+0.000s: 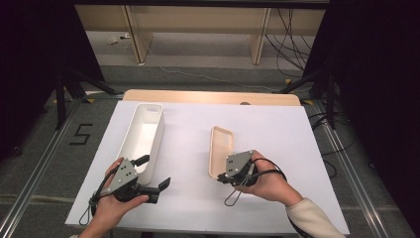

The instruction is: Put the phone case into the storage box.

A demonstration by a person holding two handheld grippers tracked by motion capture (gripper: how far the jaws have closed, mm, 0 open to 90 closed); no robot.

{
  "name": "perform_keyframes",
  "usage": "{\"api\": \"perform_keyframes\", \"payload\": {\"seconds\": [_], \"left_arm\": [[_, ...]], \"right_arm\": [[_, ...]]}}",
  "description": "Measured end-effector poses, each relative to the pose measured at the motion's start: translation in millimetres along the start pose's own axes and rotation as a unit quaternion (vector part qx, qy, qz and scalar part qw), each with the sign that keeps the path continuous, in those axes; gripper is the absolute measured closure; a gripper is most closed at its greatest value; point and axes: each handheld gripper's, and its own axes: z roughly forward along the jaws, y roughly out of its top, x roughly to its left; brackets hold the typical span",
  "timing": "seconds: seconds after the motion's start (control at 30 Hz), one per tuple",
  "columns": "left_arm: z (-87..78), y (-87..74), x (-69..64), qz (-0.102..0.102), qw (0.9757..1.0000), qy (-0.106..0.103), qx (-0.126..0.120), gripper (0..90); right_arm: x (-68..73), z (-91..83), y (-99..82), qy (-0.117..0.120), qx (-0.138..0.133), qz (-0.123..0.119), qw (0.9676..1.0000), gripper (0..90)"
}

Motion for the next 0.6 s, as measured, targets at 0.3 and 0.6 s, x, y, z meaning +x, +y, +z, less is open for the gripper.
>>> {"api": "perform_keyframes", "payload": {"seconds": [0.3,0.6], "left_arm": [[0.2,3.8,1.4,-0.005,1.0,0.002,0.003,1.0],[5.8,16.0,3.1,-0.009,0.9999,0.008,0.006,2.3]], "right_arm": [[1.2,4.0,2.2,0.004,-0.018,-0.004,0.9998,87.9],[4.6,8.5,5.9,0.009,-0.03,-0.003,0.9995,87.9]]}}
